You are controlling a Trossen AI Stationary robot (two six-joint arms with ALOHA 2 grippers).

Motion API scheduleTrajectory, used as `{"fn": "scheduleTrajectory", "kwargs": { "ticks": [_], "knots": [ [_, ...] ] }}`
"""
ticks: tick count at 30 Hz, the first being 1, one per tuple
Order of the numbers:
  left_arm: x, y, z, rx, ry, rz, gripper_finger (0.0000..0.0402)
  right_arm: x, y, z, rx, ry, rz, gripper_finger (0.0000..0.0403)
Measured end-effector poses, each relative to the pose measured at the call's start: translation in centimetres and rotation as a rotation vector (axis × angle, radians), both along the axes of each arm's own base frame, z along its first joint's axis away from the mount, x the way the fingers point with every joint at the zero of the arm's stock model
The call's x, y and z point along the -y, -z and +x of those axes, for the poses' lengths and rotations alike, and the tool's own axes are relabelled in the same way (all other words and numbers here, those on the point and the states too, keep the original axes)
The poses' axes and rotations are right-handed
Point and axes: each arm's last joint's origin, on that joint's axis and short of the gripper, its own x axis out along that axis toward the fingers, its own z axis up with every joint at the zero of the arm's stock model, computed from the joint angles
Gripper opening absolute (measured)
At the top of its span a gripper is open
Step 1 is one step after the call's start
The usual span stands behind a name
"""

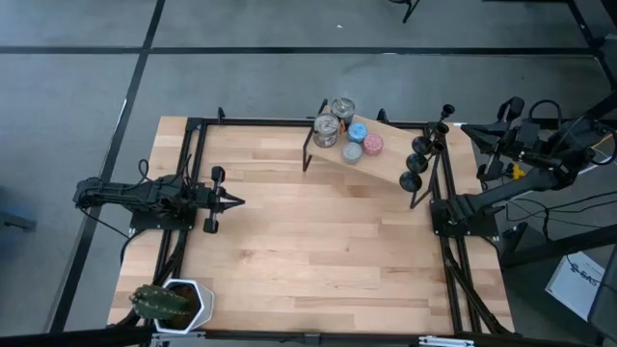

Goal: Pick & Place candle stick holders
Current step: Return to Home Position

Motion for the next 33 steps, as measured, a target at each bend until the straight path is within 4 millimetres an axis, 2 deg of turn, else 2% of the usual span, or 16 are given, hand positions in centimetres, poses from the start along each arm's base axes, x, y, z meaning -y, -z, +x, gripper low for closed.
{"fn": "scheduleTrajectory", "kwargs": {
  "ticks": [33],
  "knots": [
    [0.0, 0.0, 0.0, 0.0, 0.0, 0.0, 0.001, 0.0, 0.0, 0.0, 0.0, 0.0, 0.0, 0.0005]
  ]
}}
